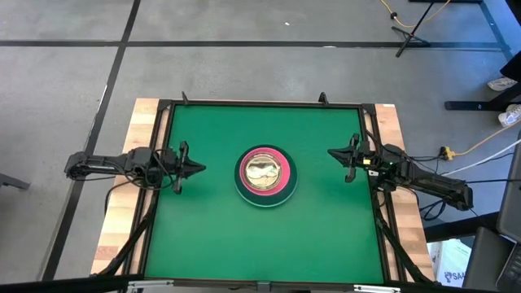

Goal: Stack plastic plates
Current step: Return to Home Position

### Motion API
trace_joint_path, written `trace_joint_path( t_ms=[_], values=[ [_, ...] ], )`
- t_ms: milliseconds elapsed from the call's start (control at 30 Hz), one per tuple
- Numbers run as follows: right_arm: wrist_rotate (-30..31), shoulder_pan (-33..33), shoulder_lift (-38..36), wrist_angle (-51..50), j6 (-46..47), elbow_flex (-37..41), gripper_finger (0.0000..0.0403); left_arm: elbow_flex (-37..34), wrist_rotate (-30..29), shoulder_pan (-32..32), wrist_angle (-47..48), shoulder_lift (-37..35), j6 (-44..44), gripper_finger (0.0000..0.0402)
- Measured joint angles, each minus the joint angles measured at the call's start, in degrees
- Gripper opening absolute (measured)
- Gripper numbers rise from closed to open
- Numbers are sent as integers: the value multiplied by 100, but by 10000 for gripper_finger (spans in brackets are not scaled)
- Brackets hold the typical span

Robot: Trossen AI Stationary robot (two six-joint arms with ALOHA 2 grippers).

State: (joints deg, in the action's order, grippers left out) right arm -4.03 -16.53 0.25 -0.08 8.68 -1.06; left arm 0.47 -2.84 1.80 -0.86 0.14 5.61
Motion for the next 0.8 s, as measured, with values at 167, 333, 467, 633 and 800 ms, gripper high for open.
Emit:
trace_joint_path(
  t_ms=[167, 333, 467, 633, 800],
  values=[
    [0, 0, 0, 0, -1, 0, 1, 0, -272, 0, -38, 0, -248, 4],
    [0, 0, 0, 0, -1, 0, 1, 0, -210, 0, -38, 0, -274, 4],
    [0, 0, 0, 0, -1, 0, 1, 0, -215, 0, -38, 0, -274, 4],
    [0, 0, 0, 0, -1, 0, 1, 0, -215, -1, -38, 0, -274, 4],
    [0, 0, 0, -1, 0, 0, 1, 0, -215, 0, -38, 0, -276, 4]
  ],
)
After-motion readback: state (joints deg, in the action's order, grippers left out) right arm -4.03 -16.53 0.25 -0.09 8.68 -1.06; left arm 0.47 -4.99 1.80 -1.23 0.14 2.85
